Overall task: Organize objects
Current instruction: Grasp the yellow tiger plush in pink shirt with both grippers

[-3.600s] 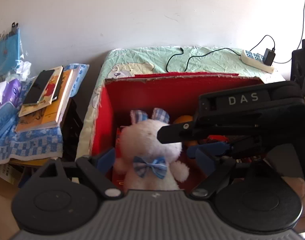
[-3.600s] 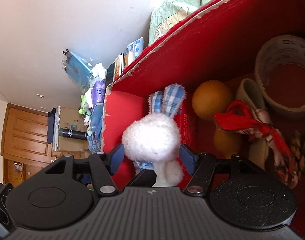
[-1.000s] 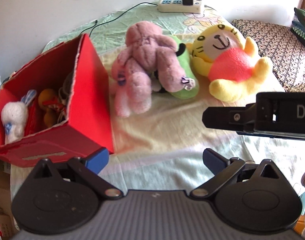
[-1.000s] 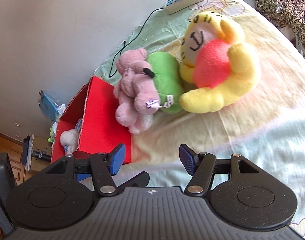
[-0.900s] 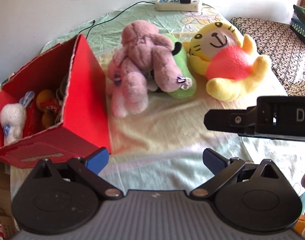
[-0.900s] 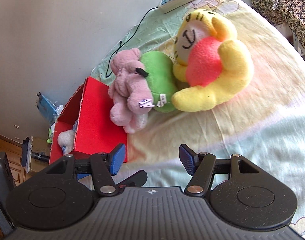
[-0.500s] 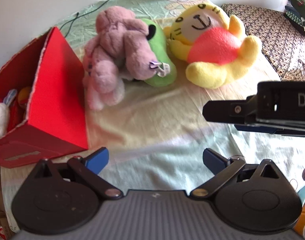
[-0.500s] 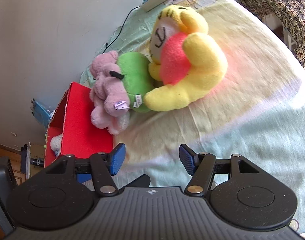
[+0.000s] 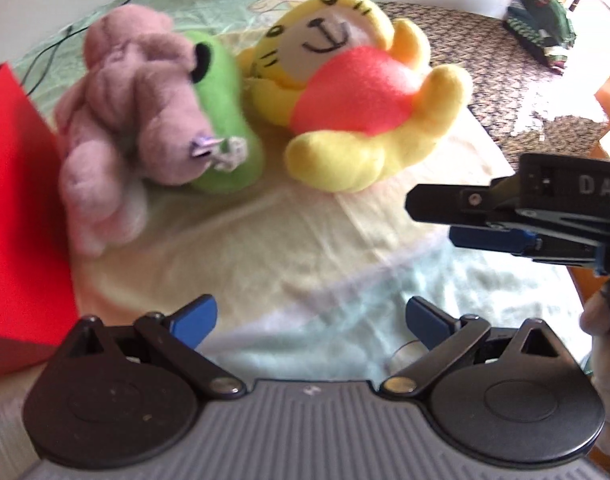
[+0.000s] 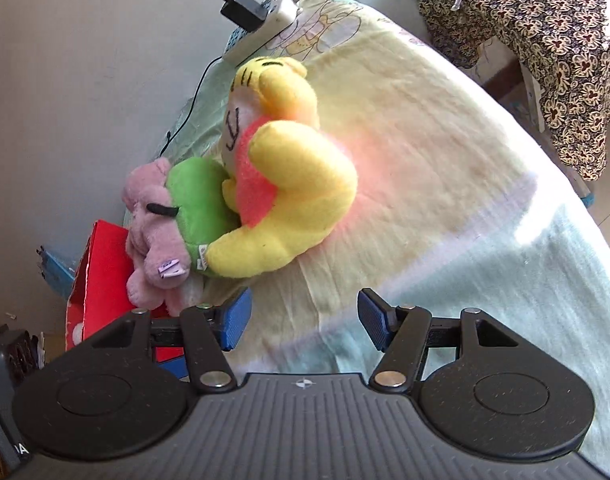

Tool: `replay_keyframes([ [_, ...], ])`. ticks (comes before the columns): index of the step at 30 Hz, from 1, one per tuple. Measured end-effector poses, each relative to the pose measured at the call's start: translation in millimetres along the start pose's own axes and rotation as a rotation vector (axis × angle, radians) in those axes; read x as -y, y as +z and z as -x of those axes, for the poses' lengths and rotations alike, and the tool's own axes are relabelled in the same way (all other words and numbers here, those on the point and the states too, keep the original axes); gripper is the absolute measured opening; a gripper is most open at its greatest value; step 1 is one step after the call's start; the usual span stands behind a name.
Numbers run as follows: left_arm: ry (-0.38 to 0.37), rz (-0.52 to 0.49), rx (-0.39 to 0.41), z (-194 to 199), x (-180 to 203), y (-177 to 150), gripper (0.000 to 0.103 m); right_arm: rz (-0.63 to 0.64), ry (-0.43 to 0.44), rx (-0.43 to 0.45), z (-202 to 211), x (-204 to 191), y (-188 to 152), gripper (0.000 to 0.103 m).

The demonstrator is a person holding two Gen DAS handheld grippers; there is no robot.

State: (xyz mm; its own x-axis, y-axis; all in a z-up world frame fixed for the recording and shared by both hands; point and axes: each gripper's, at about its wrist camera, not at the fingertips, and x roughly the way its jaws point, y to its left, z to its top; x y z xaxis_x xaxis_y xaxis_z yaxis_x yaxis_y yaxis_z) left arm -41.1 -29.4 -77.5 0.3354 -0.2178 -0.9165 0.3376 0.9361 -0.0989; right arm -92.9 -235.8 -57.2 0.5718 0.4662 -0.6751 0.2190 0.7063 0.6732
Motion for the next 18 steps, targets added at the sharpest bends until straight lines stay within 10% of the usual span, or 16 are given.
replay_keyframes([
  [13, -0.28, -0.002, 0.183, 4.7, 0.3, 69.9, 0.101, -0.237, 0.256, 0.292, 39.0, 45.4, 36.0, 0.063],
  [18, -0.28, 0.023, 0.194, -13.8, -2.4, 94.8, 0.101, -0.2, 0.218, 0.305, 27.2, 45.0, 57.9, 0.063],
])
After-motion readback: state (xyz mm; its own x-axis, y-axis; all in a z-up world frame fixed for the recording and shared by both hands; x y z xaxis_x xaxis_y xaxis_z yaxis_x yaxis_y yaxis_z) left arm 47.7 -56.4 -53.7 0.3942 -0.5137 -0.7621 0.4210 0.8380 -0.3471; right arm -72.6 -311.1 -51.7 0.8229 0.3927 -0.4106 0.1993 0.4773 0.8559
